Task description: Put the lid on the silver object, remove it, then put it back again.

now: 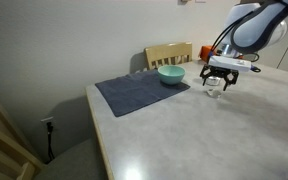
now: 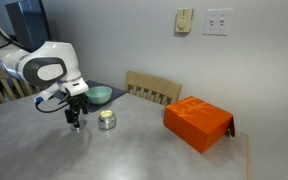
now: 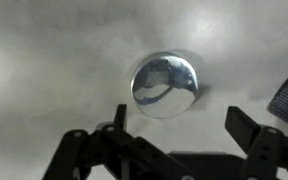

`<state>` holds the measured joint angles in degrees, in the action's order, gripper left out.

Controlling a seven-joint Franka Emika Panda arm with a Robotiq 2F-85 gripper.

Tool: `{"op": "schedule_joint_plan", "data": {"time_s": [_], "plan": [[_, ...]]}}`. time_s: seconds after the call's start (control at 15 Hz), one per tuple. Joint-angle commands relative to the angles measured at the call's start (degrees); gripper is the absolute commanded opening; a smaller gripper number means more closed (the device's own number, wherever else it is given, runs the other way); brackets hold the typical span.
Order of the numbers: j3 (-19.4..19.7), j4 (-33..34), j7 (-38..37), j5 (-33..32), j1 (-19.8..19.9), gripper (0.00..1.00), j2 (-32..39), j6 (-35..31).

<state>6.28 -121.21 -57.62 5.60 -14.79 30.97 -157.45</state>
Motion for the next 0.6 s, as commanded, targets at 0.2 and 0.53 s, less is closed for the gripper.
{"op": "schedule_joint_plan", "data": {"time_s": [0.2, 0.53], "plan": [[-0.42, -2.08, -1.96, 0.55, 0.40, 1.00, -0.38, 0.60], [-0.81, -2.59, -1.52, 0.63, 0.91, 1.00, 0.26, 0.99]]}}
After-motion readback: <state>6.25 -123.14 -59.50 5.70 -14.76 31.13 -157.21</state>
